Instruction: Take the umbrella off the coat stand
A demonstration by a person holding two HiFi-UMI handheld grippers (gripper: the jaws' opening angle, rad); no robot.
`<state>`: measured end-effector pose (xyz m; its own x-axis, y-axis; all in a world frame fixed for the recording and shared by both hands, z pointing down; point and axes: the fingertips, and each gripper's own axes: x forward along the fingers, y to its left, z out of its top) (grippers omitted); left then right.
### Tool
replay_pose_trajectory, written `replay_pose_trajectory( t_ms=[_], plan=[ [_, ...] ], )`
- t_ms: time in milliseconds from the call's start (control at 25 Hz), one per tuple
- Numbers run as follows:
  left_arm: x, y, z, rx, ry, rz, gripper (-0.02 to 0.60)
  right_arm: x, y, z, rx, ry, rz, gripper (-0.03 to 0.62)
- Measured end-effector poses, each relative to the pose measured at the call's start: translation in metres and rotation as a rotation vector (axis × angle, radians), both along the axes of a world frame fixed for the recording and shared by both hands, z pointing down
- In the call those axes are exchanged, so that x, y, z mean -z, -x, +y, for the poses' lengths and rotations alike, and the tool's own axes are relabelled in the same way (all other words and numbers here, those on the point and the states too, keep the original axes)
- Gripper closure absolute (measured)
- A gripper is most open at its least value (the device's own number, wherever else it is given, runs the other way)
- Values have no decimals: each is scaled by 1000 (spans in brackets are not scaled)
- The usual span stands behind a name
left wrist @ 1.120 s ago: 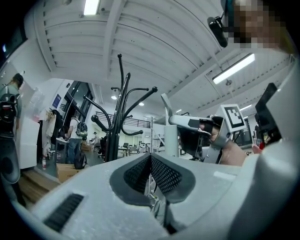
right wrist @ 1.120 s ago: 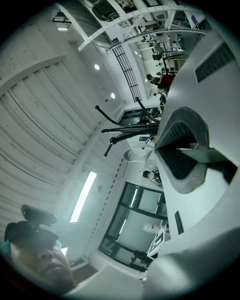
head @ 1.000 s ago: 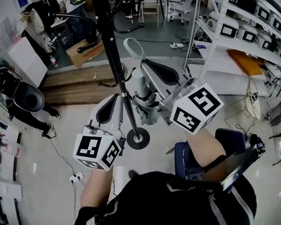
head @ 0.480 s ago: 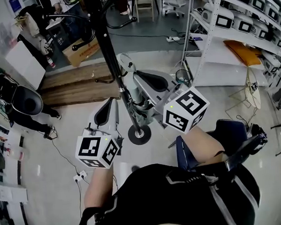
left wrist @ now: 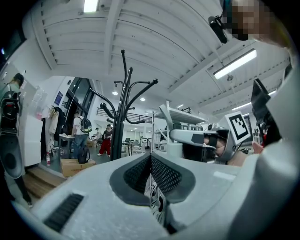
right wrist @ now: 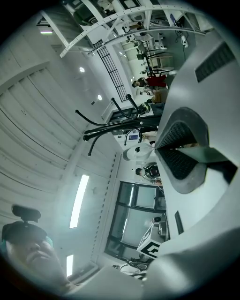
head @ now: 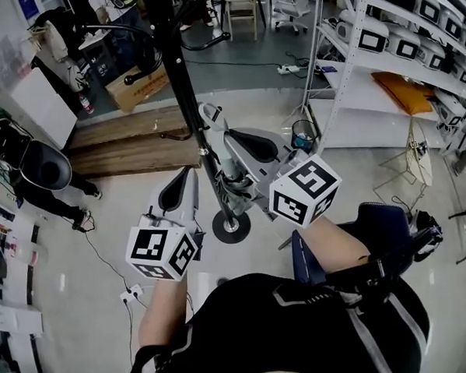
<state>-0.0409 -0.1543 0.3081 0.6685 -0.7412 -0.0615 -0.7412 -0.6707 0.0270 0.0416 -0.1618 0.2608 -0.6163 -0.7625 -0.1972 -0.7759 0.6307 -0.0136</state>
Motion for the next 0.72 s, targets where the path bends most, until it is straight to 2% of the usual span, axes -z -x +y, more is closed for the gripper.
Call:
replay_pose_trajectory(
  t_ms=[720],
  plan=[
    [1,14,-1,45,-11,5,572,-18,9,-1,21,29,42,585]
  ],
)
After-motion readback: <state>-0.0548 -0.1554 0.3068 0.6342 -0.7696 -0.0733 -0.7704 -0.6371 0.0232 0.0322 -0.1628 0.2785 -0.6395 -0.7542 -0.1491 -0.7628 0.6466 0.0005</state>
